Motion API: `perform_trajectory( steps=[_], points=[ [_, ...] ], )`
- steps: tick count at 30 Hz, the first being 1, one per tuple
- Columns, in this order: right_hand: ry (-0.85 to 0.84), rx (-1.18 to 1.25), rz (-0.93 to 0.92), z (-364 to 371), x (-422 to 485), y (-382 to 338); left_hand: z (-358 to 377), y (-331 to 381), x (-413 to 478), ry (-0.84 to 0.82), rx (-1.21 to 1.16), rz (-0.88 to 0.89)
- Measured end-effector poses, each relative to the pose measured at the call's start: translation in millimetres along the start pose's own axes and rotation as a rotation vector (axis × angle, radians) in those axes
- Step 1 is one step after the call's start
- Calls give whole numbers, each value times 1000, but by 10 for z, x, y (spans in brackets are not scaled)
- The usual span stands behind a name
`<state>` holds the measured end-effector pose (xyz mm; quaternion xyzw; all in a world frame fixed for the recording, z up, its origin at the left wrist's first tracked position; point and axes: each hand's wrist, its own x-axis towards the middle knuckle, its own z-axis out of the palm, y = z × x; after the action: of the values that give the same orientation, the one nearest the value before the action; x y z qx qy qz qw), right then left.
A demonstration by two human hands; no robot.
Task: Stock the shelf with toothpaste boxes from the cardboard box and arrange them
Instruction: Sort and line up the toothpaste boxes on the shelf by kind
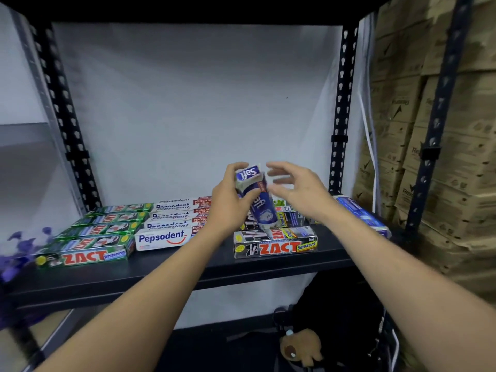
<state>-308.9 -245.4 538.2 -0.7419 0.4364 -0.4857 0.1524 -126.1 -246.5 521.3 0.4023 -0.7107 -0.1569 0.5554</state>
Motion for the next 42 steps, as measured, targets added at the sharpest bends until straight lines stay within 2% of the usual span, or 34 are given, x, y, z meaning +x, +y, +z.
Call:
perform_trajectory(
  steps=[3, 6, 11, 15, 18, 22, 26, 34, 36, 39, 42],
  points=[
    [-124, -140, 115, 237, -132, 374, -154, -149, -115, 65, -55, -31],
    [-169, -245, 141, 424, -247, 588, -283, -246, -250, 117, -105, -57],
    [-206, -235, 60, 584, -211, 480, -420, -280, -343, 198, -219, -83],
    [-239, -227, 89, 662, -183, 463, -409, -317, -371, 207, -251, -93],
    [-185, -227, 76, 633, -184, 458, -378, -383, -375, 232, -250, -121],
    [-72, -265, 34, 511, -68, 451, -342, -442, -323, 246, -126, -95],
    [34, -376, -1, 320, 165, 462, -332, -590, -169, 164, 10, -87],
    [123, -504, -10, 221, 551, 725, -206, -767, 362, 31, 241, -80],
    [88, -570, 5, 243, 604, 842, -193, -835, 383, -2, 317, -102],
    [-146, -730, 96, 326, 641, 1082, -278, -1013, 177, -31, 518, -61],
    [-268, -685, 208, 357, 676, 1182, -459, -1258, -162, -40, 720, -16]
  ],
)
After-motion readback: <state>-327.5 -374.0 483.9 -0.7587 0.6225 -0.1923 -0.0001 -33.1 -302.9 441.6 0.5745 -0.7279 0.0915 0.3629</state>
